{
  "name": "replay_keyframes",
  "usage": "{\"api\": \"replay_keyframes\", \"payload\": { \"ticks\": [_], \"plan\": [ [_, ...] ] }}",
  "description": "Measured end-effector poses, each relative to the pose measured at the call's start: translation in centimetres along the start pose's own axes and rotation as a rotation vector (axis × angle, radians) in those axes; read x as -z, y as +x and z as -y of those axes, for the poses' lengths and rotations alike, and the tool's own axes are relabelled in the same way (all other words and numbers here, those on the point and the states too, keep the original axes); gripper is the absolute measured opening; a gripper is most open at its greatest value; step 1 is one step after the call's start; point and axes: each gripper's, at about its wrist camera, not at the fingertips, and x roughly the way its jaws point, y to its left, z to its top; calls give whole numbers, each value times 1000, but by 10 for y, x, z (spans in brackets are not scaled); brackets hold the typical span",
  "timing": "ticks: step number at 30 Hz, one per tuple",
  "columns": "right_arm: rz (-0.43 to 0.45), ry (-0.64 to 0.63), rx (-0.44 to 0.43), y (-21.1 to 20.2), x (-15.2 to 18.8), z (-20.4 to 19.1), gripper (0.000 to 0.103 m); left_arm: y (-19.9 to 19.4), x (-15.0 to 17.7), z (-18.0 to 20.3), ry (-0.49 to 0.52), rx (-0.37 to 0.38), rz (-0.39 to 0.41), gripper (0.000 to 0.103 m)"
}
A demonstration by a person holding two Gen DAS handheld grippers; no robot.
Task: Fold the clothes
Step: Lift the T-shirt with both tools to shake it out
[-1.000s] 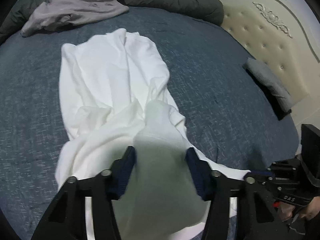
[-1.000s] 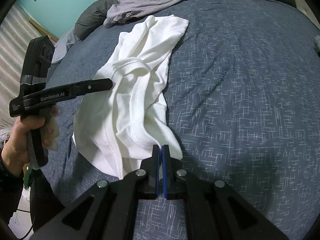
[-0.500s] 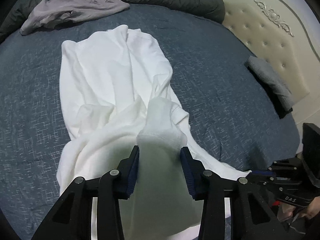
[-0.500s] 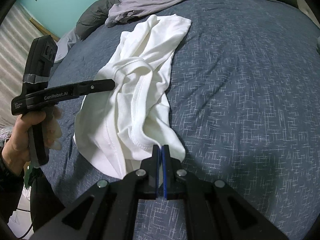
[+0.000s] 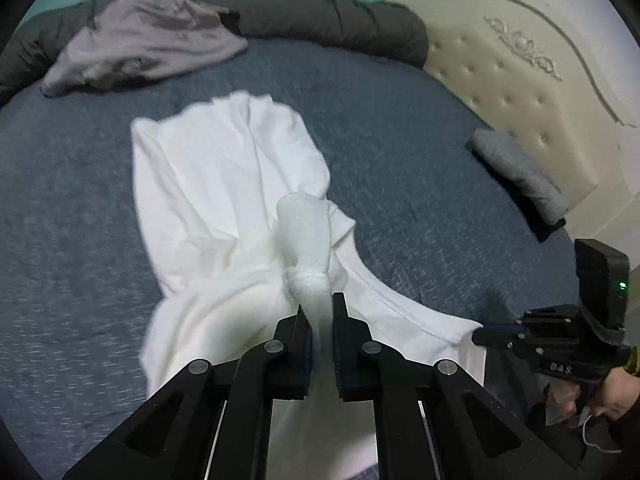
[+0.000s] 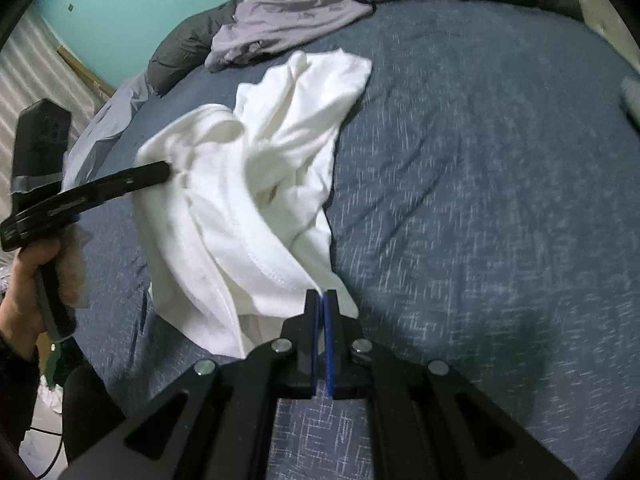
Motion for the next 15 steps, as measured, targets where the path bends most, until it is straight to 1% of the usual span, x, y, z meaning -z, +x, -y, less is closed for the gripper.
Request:
{"api": "replay_keyframes", "payload": {
  "ticks": [3, 5, 10, 15],
  "plan": [
    [45, -21, -1, -21, -11, -12, 1, -35, -1, 2, 9, -10, 51, 8],
    [91, -44, -3, -41, -22, -24, 1, -60, -4, 5, 17, -19, 90, 8],
    [198, -111, -19, -95, -59, -59, 1, -130, -20, 18, 52, -59, 198, 8],
    [332, -175, -30, -175, -105, -102, 1, -212, -49, 39, 91, -90, 317, 8]
  ]
}}
